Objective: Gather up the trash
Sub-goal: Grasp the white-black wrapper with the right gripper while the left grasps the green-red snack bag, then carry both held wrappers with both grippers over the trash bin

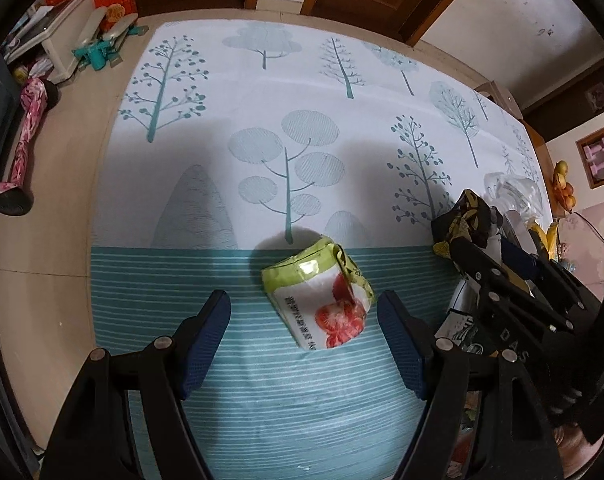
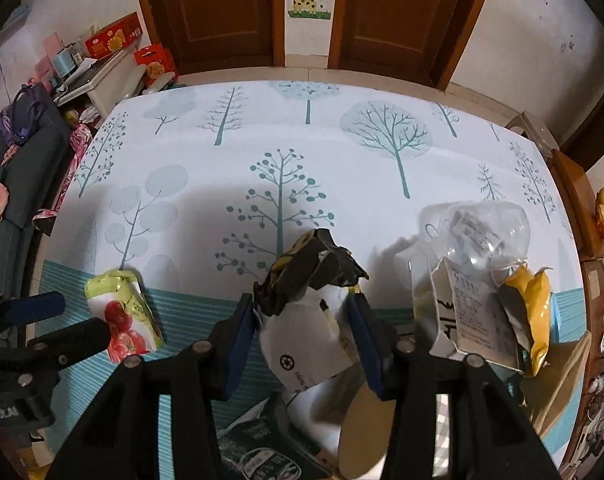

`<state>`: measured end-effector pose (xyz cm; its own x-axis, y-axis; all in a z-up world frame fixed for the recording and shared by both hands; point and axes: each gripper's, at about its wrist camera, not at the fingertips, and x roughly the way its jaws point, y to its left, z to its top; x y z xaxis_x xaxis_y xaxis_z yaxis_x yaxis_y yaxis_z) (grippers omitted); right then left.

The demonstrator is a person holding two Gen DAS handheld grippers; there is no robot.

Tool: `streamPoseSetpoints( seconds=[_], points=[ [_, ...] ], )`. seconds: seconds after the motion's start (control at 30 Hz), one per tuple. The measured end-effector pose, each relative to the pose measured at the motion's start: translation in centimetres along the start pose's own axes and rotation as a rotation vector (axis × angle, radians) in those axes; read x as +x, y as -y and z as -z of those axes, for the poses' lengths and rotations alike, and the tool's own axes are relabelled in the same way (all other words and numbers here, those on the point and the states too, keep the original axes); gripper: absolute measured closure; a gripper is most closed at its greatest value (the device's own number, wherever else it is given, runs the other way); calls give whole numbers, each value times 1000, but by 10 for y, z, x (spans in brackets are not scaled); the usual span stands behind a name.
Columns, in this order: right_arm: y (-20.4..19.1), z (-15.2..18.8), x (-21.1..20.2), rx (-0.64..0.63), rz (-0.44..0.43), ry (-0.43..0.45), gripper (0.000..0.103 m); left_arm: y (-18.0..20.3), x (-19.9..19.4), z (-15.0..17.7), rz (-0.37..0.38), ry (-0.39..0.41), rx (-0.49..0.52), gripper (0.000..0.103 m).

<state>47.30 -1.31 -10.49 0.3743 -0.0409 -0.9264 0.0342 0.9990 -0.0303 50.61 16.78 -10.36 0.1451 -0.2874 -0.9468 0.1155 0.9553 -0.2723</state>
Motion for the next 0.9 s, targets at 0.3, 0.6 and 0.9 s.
streamPoseSetpoints(
  seconds=[0.3,0.6,0.9],
  points=[
    [0,8,-16,49,-106,43,61,7,22,-5,3,-54,-37,56],
    [5,21,-52,129,-241,124,61,14,10,7,14,-16,-22,82],
    [22,58,-103,219,-359,195,61,31,-45,49,48,47,34,84]
  ],
)
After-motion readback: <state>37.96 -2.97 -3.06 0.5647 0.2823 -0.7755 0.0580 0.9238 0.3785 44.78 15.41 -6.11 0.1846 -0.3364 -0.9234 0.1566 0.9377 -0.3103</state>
